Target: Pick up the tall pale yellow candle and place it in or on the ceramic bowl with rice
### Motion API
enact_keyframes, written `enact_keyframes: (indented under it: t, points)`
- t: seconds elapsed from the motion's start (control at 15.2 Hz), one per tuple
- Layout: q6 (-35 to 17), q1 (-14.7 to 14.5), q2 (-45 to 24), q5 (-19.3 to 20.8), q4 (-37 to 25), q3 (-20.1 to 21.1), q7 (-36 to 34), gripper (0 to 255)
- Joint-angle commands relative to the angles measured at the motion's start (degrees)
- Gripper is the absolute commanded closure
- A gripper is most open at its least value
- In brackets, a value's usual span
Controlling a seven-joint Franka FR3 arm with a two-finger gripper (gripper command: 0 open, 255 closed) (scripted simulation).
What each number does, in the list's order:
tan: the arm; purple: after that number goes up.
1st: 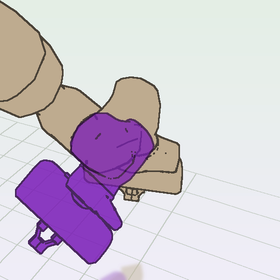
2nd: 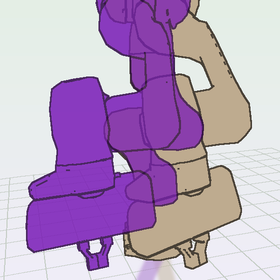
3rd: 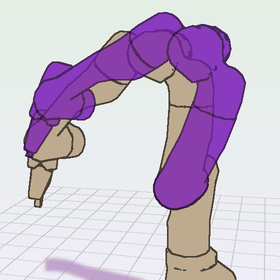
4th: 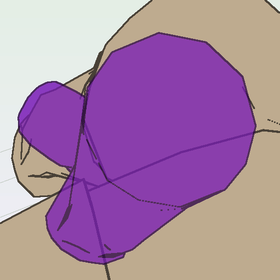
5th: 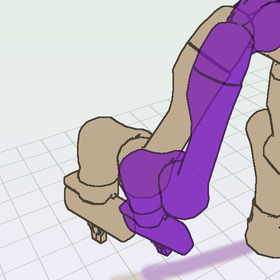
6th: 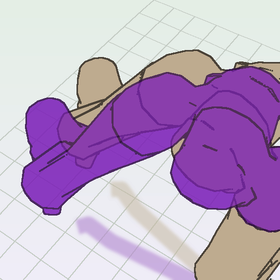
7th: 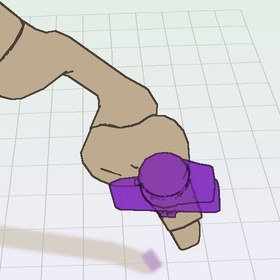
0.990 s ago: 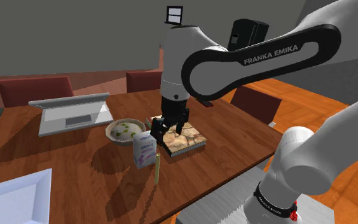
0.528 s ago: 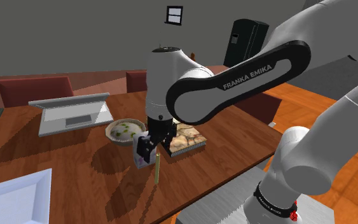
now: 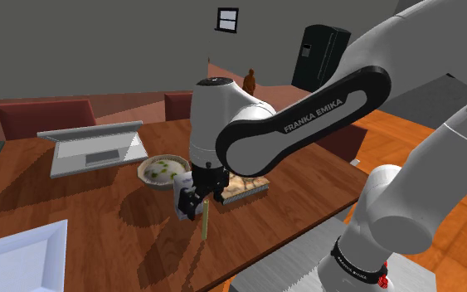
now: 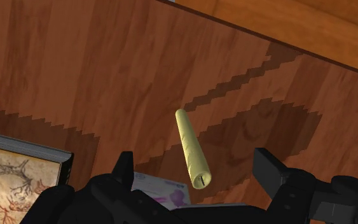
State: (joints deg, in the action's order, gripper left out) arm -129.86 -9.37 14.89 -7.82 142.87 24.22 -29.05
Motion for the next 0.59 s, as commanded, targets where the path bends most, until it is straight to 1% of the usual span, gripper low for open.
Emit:
enact_keyframes:
  t: [0.0,0.2,0.26,0.53]
  points:
    - [-0.1,0.0,0.0,0.0,0.0,0.0,0.0,0]
    - [-0.1,0.0,0.0,0.0,0.0,0.0,0.0,0]
    - [-0.1,0.0,0.0,0.0,0.0,0.0,0.0,255]
    - [-0.1,0.0,0.0,0.0,0.0,0.0,0.0,255]
